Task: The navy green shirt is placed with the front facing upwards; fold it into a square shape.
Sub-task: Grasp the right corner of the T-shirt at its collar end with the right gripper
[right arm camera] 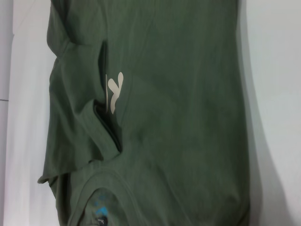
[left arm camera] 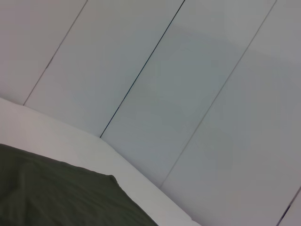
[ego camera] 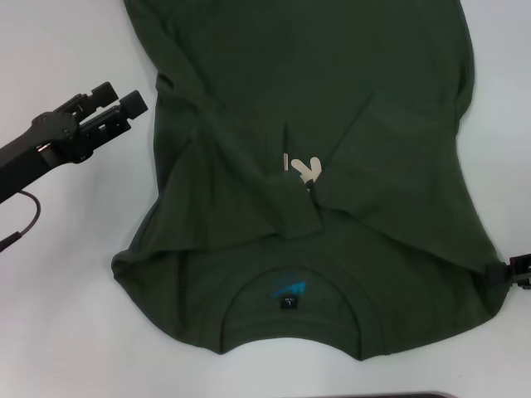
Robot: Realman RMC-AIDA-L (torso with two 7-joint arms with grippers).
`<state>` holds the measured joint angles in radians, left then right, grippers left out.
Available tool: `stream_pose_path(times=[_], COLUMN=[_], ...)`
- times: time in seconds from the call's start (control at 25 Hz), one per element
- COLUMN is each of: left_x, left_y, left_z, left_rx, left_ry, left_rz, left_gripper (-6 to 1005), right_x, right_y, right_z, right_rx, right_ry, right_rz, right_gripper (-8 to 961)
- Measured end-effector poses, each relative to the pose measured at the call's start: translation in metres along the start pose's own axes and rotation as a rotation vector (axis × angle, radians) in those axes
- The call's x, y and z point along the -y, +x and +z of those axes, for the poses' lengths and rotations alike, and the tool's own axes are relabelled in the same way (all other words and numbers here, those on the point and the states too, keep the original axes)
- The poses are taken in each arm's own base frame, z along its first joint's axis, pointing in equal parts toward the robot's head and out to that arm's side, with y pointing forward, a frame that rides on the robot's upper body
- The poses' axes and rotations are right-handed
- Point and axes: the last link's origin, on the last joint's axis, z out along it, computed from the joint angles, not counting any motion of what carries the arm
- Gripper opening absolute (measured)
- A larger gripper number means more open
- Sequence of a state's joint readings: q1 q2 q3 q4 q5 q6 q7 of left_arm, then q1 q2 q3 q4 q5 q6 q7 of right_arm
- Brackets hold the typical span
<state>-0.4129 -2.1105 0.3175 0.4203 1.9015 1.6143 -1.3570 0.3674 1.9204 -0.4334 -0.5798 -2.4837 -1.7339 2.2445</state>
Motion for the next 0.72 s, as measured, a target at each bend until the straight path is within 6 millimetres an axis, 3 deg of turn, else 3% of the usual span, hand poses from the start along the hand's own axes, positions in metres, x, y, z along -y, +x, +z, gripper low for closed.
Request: stream_pose_path(times=[0.24, 0.72], left_x=[0.0, 0.003], left_y=[0.001, -0.003], left_z=[0.0, -0.011], left_rx=[-0.001, 0.02], left_ry=[0.001, 0.019], left_rz=[0.002, -0.039], left_gripper=[824, 823], right_x=[0.004, 0.01], right_y=[0.005, 0.011], right_z=[-0.003, -0.007], right_rx=[0.009, 0.028], right_ry=[0.003, 0.013], right_rz=[0.015, -0.011], right_gripper=[54, 49])
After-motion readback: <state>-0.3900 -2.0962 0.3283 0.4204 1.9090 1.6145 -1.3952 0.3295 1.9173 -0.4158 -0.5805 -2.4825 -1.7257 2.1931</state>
